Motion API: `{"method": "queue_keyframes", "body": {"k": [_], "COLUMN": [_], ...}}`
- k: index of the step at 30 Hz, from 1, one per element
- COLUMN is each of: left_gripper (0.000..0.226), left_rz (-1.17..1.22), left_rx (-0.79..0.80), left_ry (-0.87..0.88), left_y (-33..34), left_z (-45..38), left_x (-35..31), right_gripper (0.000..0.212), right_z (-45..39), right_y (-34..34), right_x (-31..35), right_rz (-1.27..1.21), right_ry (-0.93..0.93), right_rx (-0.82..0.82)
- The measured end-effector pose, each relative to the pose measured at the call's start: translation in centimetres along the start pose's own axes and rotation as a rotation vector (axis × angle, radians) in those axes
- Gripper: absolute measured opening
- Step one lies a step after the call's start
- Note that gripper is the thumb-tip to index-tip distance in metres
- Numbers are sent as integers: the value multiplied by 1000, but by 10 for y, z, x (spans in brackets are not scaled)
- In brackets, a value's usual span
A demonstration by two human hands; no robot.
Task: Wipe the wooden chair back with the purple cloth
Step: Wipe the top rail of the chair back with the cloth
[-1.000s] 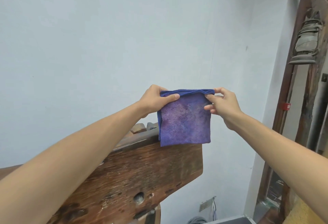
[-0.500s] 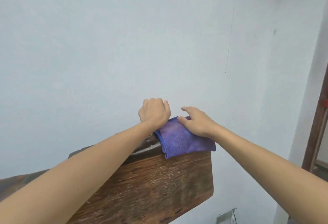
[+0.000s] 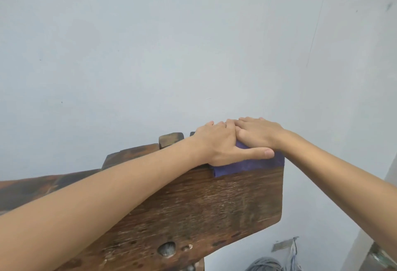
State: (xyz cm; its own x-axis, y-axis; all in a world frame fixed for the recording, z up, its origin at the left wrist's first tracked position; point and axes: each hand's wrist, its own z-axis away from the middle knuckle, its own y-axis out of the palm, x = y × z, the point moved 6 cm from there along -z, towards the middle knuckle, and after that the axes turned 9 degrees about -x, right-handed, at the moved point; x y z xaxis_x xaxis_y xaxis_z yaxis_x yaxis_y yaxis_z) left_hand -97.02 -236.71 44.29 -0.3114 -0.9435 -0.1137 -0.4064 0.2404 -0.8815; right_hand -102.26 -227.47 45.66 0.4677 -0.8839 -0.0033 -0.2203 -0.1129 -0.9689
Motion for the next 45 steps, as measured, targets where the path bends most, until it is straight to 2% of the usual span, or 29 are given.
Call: {"method": "queue_keyframes", "body": {"k": [4,7,12,19,27,36,39,45], "left_gripper": [121,115,125,135,129,136,141,150], "left_rz": [-181,-207,-220,-139,-155,76,91,-141], "left_rx": [3,6,-15,-1,-6,-5,46,182], "left_ry": [-11,-20,-1,-61,-74,-164,-219,-186], "left_y": [-12,-20,-30,-46,-57,-63,-57,-56], "left_z": [20,39,63,114,147,184,201,213], "left_x": [19,33,55,93,120,160,175,181], "right_gripper": [56,57,60,62,60,60,59,59], "right_z": [-1,-1,3,13,23,15,14,14], "right_y": [3,5,9,16,21,32,36,36], "right_x": [28,52,82,139,185,242,261,278], "right_rz": [-16,-11,-3,-6,-8,13,-5,26], "right_ry": [-52,-70,-52,-40,-65,-196,-189,-156], "right_rx": [-7,-16,-61,-74,-59,-10,11,32]}}
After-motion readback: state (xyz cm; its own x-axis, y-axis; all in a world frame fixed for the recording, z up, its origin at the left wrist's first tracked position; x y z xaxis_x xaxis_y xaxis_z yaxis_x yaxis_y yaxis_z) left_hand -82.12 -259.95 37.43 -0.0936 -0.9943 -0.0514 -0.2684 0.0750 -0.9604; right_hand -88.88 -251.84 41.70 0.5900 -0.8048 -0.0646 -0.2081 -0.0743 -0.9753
